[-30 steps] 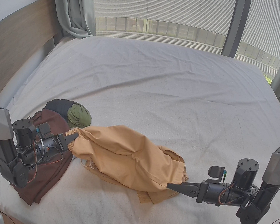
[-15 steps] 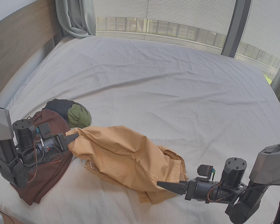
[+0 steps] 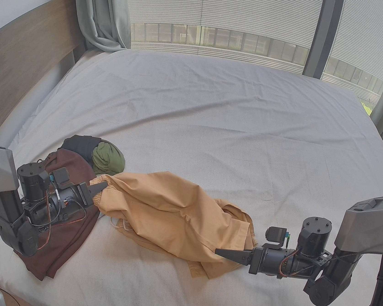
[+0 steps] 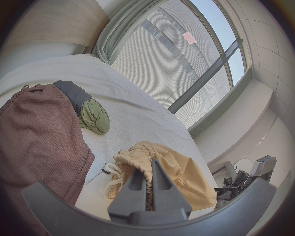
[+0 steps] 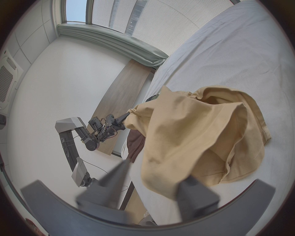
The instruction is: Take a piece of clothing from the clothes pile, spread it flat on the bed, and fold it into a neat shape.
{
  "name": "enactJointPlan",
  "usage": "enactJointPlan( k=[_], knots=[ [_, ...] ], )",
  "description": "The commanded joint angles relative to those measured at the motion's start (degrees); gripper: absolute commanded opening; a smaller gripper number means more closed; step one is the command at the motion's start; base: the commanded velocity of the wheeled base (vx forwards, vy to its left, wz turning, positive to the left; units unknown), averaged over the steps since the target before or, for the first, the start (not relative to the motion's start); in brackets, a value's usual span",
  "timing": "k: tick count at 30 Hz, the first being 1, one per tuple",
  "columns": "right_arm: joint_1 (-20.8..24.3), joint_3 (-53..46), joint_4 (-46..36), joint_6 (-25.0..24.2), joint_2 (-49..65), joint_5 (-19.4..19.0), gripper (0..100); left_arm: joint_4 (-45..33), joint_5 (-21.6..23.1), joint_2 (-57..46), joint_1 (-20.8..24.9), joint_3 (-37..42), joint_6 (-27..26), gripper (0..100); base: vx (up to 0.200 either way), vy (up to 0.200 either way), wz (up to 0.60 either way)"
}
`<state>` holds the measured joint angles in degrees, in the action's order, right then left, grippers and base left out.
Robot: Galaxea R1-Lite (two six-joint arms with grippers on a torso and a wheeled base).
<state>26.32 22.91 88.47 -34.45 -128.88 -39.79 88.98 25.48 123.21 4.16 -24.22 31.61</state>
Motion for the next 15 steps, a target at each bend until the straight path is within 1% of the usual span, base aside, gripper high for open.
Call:
enactJointPlan(
  k=[1,7,8,15],
  knots=[
    [-0.48,0.03,0.13,0.0,0.03,0.06,0,0.05,0.01,0.01,-0.03,-0.04,0.03,0,0.0,0.0,0.0],
    [-1.62,-0.58,0.13,0.0,1.35,0.06,0,0.05,0.01,0.01,-0.03,-0.3,0.03,0,0.0,0.0,0.0],
    [-2.41,-1.81,0.04,-0.09,3.72,0.06,0,0.05,0.01,-0.08,-0.03,-0.3,0.03,0,0.0,0.0,0.0],
    [-5.58,-5.94,-0.05,0.09,11.11,-0.02,0,0.14,0.01,-0.43,-0.03,-0.91,0.03,0,0.0,0.0,0.0]
  ],
)
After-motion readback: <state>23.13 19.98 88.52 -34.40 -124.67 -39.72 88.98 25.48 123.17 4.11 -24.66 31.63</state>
